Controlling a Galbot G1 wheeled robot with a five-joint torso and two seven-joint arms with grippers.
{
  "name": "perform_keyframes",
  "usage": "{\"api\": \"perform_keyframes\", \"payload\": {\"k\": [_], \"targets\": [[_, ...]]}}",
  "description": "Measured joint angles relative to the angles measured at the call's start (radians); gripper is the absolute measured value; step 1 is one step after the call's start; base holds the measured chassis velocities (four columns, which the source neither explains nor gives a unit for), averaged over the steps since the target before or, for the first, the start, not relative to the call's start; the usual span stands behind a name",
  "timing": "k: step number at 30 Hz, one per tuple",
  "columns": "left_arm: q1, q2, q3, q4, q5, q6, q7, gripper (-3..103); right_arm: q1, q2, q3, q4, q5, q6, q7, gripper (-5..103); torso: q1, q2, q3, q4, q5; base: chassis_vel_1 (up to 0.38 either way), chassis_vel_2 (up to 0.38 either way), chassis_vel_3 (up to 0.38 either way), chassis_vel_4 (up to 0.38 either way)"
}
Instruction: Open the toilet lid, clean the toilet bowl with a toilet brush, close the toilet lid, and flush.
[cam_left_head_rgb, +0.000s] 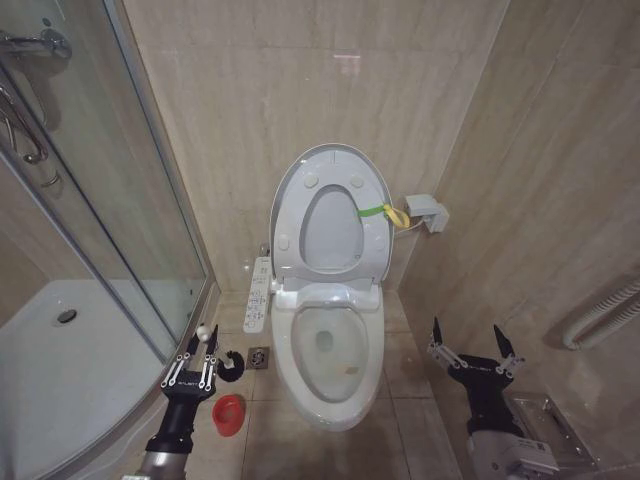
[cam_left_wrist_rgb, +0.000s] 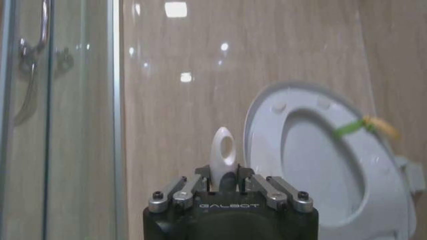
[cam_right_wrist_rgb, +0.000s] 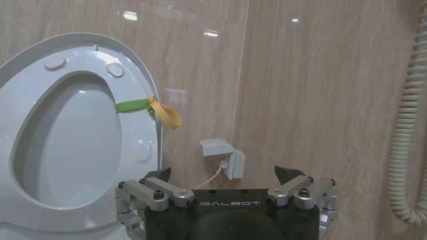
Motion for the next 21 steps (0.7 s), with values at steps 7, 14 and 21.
{"api": "perform_keyframes", "payload": {"k": [7,14,21], "targets": [[0.003,0.024,0.003,-0.098,-0.030,0.002,0.019,26,0.000,0.000,0.000,0.000,0.000,0.000,0.000,100,0.000,0.000,0.000,0.0000,-0.0001,0.000,0.000,0.000,0.000],[-0.091,0.130,0.011,-0.104,-0.174,0.032,0.059,26,0.000,0.000,0.000,0.000,0.000,0.000,0.000,100,0.000,0.000,0.000,0.0000,-0.0001,0.000,0.000,0.000,0.000],[-0.222,0.237,0.074,-0.004,-0.306,0.023,0.093,26,0.000,0.000,0.000,0.000,0.000,0.000,0.000,100,0.000,0.000,0.000,0.0000,-0.0004,0.000,0.000,0.000,0.000]]}}
